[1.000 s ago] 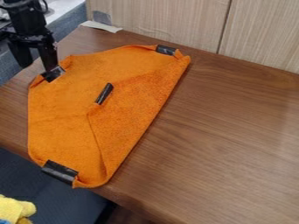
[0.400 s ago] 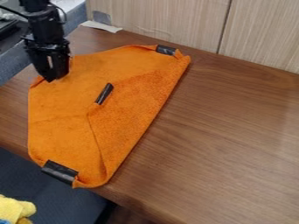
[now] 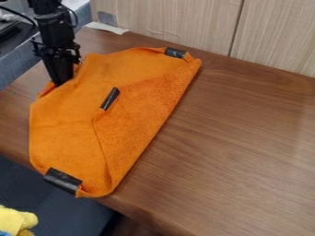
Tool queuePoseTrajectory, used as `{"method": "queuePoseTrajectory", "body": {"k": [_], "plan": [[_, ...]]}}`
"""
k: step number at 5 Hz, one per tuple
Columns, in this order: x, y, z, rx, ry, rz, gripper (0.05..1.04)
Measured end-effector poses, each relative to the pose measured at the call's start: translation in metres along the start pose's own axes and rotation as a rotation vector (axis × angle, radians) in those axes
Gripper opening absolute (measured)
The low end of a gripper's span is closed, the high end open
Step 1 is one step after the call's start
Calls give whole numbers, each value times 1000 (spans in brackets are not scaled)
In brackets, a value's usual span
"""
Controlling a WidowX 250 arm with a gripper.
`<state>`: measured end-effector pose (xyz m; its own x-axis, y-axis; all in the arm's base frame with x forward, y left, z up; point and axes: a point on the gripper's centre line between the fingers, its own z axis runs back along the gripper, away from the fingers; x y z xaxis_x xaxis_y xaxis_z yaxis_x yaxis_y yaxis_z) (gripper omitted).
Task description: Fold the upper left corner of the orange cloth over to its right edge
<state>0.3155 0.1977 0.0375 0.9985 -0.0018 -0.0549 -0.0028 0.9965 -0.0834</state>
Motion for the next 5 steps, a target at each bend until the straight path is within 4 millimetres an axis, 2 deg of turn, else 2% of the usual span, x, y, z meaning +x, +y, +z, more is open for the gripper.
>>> {"method": "queuePoseTrajectory", "body": {"k": [1, 3, 4, 5], "plan": [[-3, -1, 4, 8, 2, 3, 86], [-8, -7, 26, 43, -10, 21, 73], [-3, -28, 40, 45, -10, -8, 73], [7, -63, 62, 74, -47, -76, 73]]}}
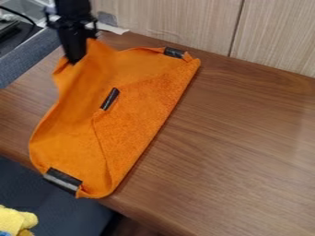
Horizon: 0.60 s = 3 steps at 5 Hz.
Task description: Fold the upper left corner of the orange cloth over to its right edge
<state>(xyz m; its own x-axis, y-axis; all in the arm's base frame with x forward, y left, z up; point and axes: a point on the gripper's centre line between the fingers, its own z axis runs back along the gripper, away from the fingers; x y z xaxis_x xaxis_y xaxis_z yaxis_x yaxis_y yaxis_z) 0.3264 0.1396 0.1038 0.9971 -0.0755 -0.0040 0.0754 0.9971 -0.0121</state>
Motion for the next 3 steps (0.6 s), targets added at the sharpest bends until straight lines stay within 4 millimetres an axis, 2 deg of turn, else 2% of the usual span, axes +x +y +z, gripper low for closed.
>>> {"method": "queuePoseTrajectory", "body": {"k": [1, 2, 3], "plan": [[12, -42, 3, 6, -18, -97, 72], [18, -80, -6, 1, -1, -179, 72], [19, -108, -15, 9, 16, -238, 72]]}}
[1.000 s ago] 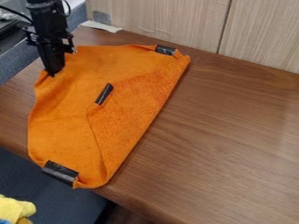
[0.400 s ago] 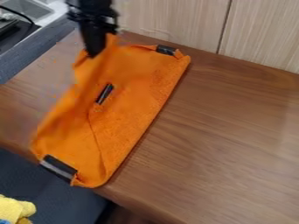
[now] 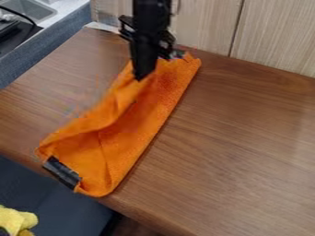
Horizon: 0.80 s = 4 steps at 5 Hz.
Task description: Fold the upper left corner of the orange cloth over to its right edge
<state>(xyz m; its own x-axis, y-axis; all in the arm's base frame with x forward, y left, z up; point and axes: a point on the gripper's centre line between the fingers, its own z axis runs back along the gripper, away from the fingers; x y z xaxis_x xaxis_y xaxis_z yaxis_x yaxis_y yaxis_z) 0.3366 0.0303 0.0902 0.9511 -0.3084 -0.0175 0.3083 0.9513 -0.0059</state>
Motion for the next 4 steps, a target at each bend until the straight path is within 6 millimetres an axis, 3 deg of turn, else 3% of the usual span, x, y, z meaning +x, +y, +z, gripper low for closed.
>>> {"method": "queuePoseTrajectory", "body": {"k": [1, 2, 3, 4], "plan": [[1, -11, -9, 29, 13, -30, 72], [3, -19, -32, 49, 43, -57, 100], [2, -24, -47, 54, 88, -54, 273], [1, -24, -48, 60, 99, -33, 555]]}}
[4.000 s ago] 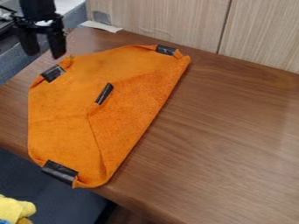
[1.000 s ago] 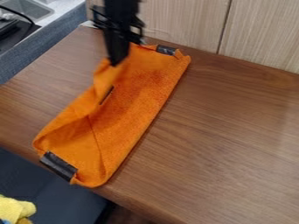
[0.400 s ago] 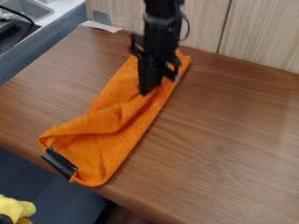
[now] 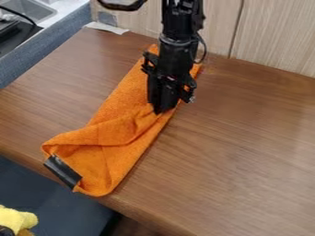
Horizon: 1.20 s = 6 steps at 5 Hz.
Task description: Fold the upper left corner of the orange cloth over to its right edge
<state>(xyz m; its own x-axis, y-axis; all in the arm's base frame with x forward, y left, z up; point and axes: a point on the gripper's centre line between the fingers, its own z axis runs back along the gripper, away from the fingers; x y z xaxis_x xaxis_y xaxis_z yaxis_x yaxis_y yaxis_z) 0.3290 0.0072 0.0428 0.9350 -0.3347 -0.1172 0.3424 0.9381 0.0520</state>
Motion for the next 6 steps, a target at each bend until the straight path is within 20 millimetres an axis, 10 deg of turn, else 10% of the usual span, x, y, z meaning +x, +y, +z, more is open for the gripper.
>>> {"method": "queuePoseTrajectory", "body": {"k": [2, 6], "plan": [[-3, -1, 0, -7, 19, -2, 1008], [-15, -3, 78, 66, -80, 78, 1000]]}}
